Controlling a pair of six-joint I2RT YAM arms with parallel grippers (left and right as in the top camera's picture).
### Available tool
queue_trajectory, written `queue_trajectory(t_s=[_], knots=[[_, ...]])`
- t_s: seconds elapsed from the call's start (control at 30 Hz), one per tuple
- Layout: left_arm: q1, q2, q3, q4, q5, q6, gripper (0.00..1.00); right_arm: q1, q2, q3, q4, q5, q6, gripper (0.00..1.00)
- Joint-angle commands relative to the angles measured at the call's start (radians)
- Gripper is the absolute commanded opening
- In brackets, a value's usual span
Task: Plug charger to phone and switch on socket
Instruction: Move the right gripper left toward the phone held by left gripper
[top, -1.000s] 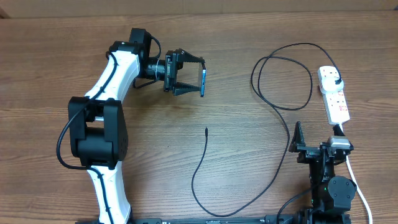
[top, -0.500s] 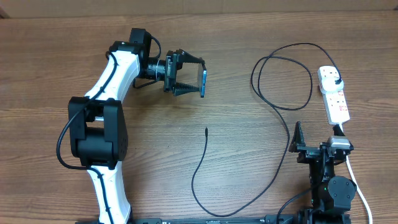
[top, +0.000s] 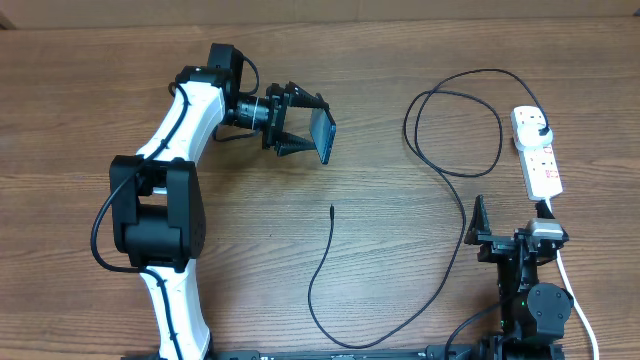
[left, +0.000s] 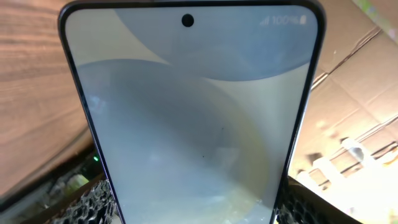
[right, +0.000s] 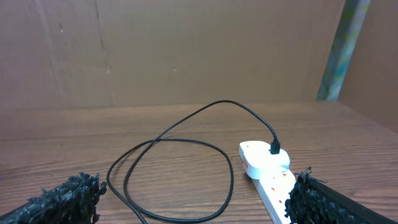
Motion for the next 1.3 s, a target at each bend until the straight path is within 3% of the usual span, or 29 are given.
queue_trajectory(t_s=[0.0,0.57,0.83,1.27], knots=[[0.000,0.009,0.029,0.004,-0.027,0.064,0.04,0.004,-0.003,-0.011,0.006,0.006,-0.002,1.00],[-0.001,0.009,0.029,0.006,-0.061,0.078,0.04,0.004,-0.003,0.000,0.120,0.005,-0.001,1.00],[-0.001,0.009,0.029,0.006,-0.061,0.078,0.04,0.004,0.026,0.147,-0.010,-0.013,0.003,1.00],[-0.001,0.009,0.029,0.006,-0.068,0.071,0.04,0.004,0.390,0.467,-0.198,-0.092,0.046,1.00]])
